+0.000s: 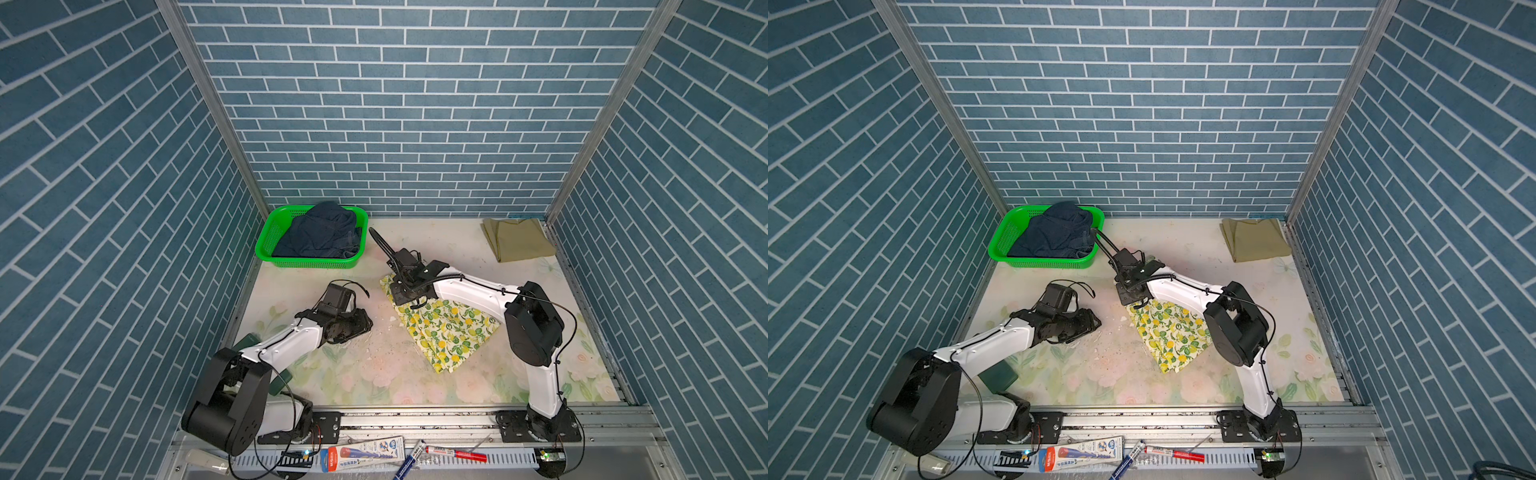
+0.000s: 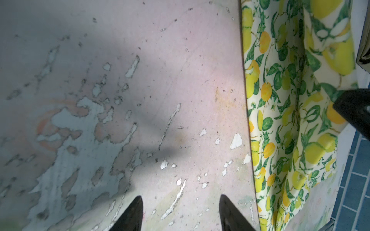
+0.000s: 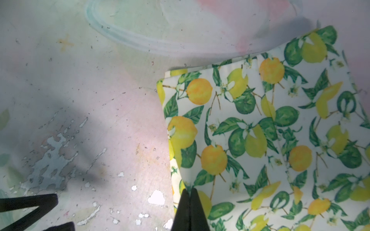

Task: Fold and stack skirts
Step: Smooth out the skirt at the center of the table.

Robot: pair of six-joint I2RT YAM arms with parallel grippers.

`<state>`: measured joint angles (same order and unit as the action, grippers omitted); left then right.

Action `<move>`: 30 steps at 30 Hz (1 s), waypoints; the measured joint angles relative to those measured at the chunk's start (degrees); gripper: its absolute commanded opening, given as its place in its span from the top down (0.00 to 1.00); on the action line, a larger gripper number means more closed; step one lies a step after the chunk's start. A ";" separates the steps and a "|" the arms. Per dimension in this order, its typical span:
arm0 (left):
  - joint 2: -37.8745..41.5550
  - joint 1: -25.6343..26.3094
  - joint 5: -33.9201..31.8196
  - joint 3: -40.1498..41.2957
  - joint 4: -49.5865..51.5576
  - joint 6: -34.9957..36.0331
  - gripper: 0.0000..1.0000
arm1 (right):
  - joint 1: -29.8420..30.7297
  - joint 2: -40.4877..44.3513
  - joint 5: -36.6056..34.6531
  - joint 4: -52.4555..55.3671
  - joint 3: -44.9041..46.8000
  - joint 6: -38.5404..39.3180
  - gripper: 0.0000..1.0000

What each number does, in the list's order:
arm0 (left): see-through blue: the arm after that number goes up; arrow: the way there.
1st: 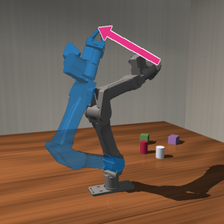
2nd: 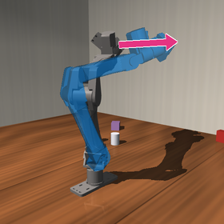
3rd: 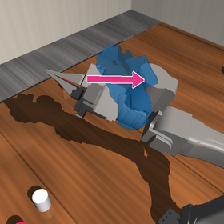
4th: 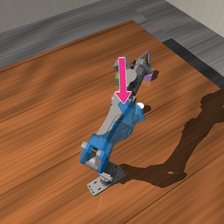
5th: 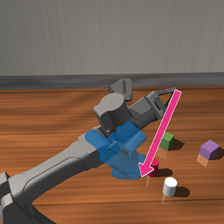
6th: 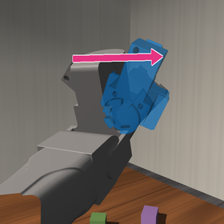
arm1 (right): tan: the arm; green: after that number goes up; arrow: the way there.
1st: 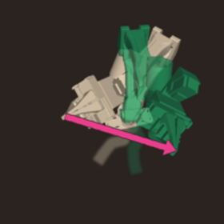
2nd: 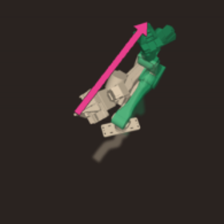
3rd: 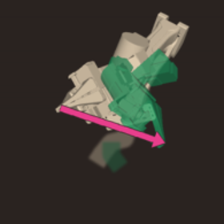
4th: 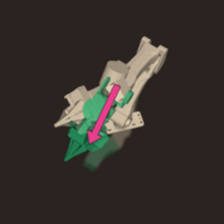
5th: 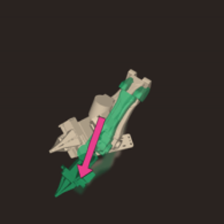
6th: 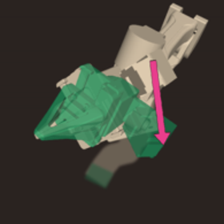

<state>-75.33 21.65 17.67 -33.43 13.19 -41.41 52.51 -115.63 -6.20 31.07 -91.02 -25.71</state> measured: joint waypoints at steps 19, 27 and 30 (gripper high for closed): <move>1.66 -0.04 0.11 2.29 -0.33 -0.37 0.39 | 0.24 -8.48 1.51 1.20 -8.44 -2.99 1.00; 1.66 -0.04 0.39 2.71 -1.38 -0.59 0.39 | 0.24 -8.59 1.53 1.33 -8.90 -2.99 1.00; 1.66 -0.04 0.44 2.73 -1.51 -0.63 0.39 | 0.24 -8.63 1.55 1.27 -8.90 -3.02 1.00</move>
<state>-73.67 21.61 18.11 -30.70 11.68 -42.04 52.75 -124.27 -4.64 32.34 -99.92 -28.73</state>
